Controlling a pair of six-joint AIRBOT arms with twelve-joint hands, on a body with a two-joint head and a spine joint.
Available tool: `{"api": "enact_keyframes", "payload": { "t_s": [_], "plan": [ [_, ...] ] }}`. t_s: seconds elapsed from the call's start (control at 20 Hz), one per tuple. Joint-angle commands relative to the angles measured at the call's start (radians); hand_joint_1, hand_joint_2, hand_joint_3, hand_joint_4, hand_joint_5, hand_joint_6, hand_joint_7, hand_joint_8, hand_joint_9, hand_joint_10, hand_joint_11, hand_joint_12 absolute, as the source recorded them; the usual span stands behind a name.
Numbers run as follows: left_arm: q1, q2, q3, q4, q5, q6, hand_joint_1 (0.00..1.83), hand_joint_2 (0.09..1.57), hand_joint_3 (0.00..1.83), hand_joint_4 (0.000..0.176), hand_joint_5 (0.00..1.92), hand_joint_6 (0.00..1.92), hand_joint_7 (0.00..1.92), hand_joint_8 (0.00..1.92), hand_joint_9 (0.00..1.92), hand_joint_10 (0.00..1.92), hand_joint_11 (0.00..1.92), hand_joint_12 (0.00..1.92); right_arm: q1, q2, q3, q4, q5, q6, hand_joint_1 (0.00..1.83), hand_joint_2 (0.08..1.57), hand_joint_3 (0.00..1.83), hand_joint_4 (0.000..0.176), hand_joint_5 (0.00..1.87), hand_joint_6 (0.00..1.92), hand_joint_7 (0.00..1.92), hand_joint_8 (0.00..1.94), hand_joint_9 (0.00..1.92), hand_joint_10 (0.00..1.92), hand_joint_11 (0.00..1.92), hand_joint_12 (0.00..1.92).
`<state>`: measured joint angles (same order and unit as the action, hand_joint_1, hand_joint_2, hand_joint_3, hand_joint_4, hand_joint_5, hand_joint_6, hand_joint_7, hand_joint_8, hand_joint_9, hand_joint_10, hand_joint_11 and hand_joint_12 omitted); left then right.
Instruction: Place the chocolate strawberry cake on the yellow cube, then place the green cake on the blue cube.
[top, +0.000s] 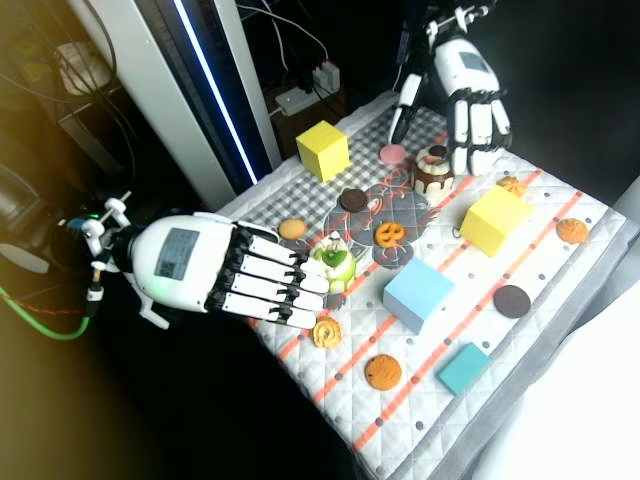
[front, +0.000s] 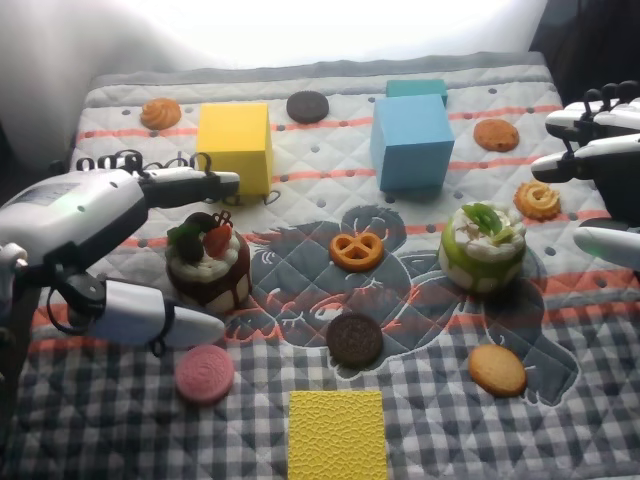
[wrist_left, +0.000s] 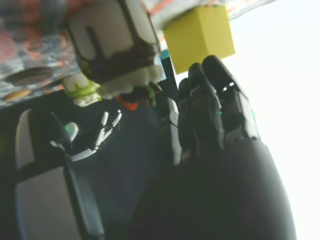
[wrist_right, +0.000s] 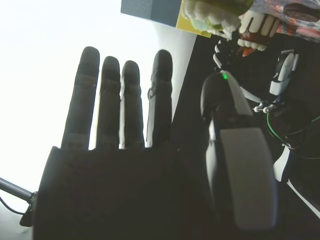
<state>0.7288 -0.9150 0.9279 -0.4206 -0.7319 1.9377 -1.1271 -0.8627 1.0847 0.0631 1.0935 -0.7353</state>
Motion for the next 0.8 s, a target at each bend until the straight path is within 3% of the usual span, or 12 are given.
{"api": "enact_keyframes", "payload": {
  "t_s": [0.0, 0.1, 0.2, 0.25, 0.4, 0.45, 0.5, 0.55, 0.6, 0.65, 0.7, 0.75],
  "plan": [
    [-0.015, -0.005, 0.007, 0.015, -0.098, -0.002, 0.88, 0.8, 0.0, 0.128, 0.36, 0.0, 0.44, 0.0, 0.47, 0.01, 0.08, 1.04, 0.005, 0.0, 0.0, 0.019, 0.119, 0.001, 0.51, 1.27, 0.0, 0.025, 0.66, 0.0, 0.37, 0.0, 0.35, 0.0, 0.37, 0.11],
    [-0.023, -0.016, 0.019, 0.01, -0.085, -0.002, 0.84, 0.83, 0.0, 0.096, 0.4, 0.0, 0.46, 0.0, 0.47, 0.0, 0.05, 1.07, 0.005, 0.0, 0.0, 0.019, 0.119, 0.001, 0.49, 1.27, 0.0, 0.047, 0.65, 0.0, 0.37, 0.0, 0.35, 0.0, 0.37, 0.1],
    [-0.032, -0.033, 0.036, 0.002, -0.073, -0.002, 0.86, 0.84, 0.0, 0.075, 0.41, 0.01, 0.47, 0.01, 0.47, 0.0, 0.05, 1.08, 0.005, -0.001, 0.0, 0.019, 0.119, 0.001, 0.48, 1.27, 0.0, 0.044, 0.65, 0.0, 0.37, 0.0, 0.35, 0.0, 0.37, 0.1],
    [-0.035, -0.038, 0.04, 0.001, -0.069, -0.002, 0.88, 0.85, 0.0, 0.095, 0.39, 0.0, 0.46, 0.0, 0.47, 0.0, 0.03, 1.08, 0.005, -0.001, 0.0, 0.019, 0.119, 0.001, 0.47, 1.27, 0.0, 0.043, 0.65, 0.0, 0.37, 0.0, 0.35, 0.0, 0.37, 0.1],
    [-0.037, -0.043, 0.046, -0.001, -0.062, -0.002, 0.95, 0.86, 0.0, 0.108, 0.42, 0.0, 0.54, 0.01, 0.53, 0.02, 0.12, 1.12, 0.004, -0.001, 0.0, 0.019, 0.119, 0.001, 0.51, 1.27, 0.0, 0.036, 0.65, 0.0, 0.35, 0.0, 0.31, 0.0, 0.34, 0.08],
    [-0.037, -0.043, 0.046, -0.001, -0.063, -0.002, 1.02, 0.85, 0.0, 0.099, 0.49, 0.01, 0.62, 0.01, 0.6, 0.02, 0.17, 1.11, 0.003, -0.001, 0.0, 0.019, 0.119, 0.001, 0.52, 1.27, 0.0, 0.041, 0.65, 0.0, 0.36, 0.0, 0.31, 0.0, 0.34, 0.08],
    [-0.04, -0.043, 0.046, -0.001, -0.064, -0.002, 1.06, 0.88, 0.0, 0.065, 0.61, 0.01, 0.72, 0.02, 0.68, 0.04, 0.18, 1.2, 0.002, -0.002, 0.0, 0.019, 0.119, 0.001, 0.53, 1.27, 0.0, 0.033, 0.66, 0.0, 0.35, 0.0, 0.3, 0.0, 0.34, 0.08],
    [-0.043, -0.043, 0.045, -0.002, -0.068, -0.002, 1.15, 0.93, 0.0, 0.0, 0.88, 0.02, 1.02, 0.04, 0.8, 0.5, 0.36, 1.46, 0.001, -0.002, 0.0, 0.019, 0.119, 0.001, 0.54, 1.27, 0.0, 0.041, 0.65, 0.0, 0.36, 0.0, 0.31, 0.0, 0.35, 0.08],
    [-0.046, -0.043, 0.045, -0.002, -0.073, -0.002, 1.26, 1.03, 0.0, 0.0, 1.22, 0.08, 1.06, 0.87, 0.87, 1.03, 0.56, 1.65, 0.001, -0.002, -0.001, 0.019, 0.119, 0.001, 0.51, 1.27, 0.0, 0.063, 0.65, 0.0, 0.37, 0.0, 0.32, 0.01, 0.35, 0.08],
    [-0.051, -0.042, 0.045, -0.002, -0.081, -0.002, 1.22, 0.99, 0.0, 0.0, 1.36, 0.17, 1.03, 1.18, 0.81, 1.57, 0.66, 1.87, 0.0, -0.002, -0.001, 0.019, 0.119, 0.001, 0.5, 1.26, 0.0, 0.064, 0.66, 0.0, 0.38, 0.01, 0.34, 0.01, 0.36, 0.09],
    [-0.065, -0.042, 0.045, -0.005, -0.097, -0.003, 1.28, 1.04, 0.0, 0.0, 1.29, 0.21, 1.11, 0.99, 0.84, 1.27, 0.64, 1.71, -0.001, -0.002, -0.001, 0.019, 0.119, 0.001, 0.44, 1.26, 0.0, 0.085, 0.65, 0.0, 0.38, 0.0, 0.35, 0.01, 0.34, 0.08],
    [-0.066, -0.042, 0.045, -0.006, -0.101, -0.003, 1.28, 1.04, 0.0, 0.0, 1.29, 0.21, 1.11, 0.99, 0.84, 1.27, 0.64, 1.71, -0.001, -0.002, -0.001, 0.019, 0.119, 0.001, 0.44, 1.26, 0.0, 0.085, 0.65, 0.0, 0.38, 0.0, 0.35, 0.01, 0.34, 0.08]
  ]
}}
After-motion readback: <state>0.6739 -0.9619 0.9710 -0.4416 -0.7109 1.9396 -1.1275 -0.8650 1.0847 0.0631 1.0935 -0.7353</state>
